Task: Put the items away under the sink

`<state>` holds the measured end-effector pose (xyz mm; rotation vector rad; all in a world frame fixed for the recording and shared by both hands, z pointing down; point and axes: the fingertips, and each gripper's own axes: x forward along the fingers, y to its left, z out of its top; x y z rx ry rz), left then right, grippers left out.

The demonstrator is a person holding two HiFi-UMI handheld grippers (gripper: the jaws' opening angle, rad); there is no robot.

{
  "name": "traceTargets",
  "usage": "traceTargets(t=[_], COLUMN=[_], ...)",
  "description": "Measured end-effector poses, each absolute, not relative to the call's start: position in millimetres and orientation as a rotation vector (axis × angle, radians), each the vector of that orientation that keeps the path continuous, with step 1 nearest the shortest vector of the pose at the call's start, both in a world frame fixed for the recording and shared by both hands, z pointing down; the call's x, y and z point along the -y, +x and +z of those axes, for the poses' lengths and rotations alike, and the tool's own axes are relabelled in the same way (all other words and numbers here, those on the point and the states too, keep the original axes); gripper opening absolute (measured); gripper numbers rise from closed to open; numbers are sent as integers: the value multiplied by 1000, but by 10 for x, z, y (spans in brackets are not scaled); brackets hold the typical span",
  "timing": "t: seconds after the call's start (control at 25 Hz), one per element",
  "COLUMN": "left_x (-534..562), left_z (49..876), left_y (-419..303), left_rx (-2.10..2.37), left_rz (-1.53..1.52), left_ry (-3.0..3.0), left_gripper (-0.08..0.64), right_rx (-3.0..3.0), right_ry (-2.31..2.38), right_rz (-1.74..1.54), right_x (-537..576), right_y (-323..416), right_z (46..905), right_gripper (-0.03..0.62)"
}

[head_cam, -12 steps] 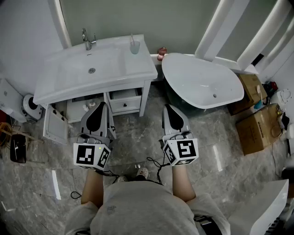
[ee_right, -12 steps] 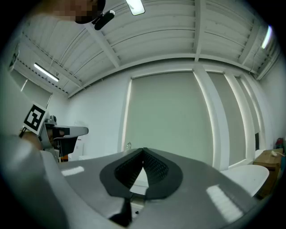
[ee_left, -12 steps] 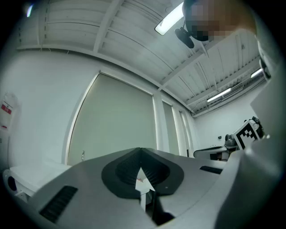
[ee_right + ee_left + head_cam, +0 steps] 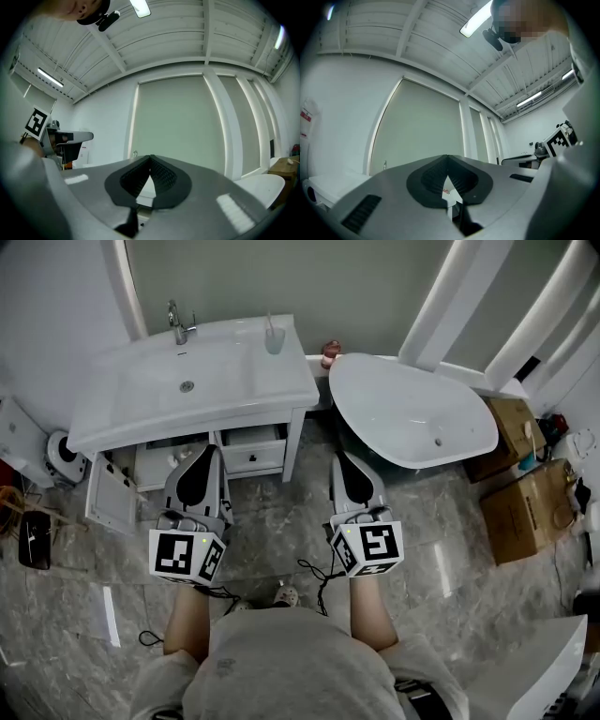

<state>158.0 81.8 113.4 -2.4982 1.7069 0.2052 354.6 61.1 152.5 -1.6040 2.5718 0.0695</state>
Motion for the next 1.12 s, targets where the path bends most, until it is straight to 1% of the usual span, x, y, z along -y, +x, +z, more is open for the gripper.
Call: traceTargets(t=[0.64,0.88,1.12], left_x=[-671,-261,378], left_z=[1092,1148,1134], left_y=[1986,2087,2043], left_rx=[-1698,-1666,-1652], left_rz=[229,245,257], left_ry=[-2454,-2488,-2506], left_gripper=[8,8,8], right_rx=[-2585,-2580,-2568], right_ry=[-1519,-1534,-1552], right_rz=[44,53,69], right_x=[-472,-136,470], right_y=[3876,3919,3877], right_z=[1626,1633,1566], right_gripper=[11,11,11])
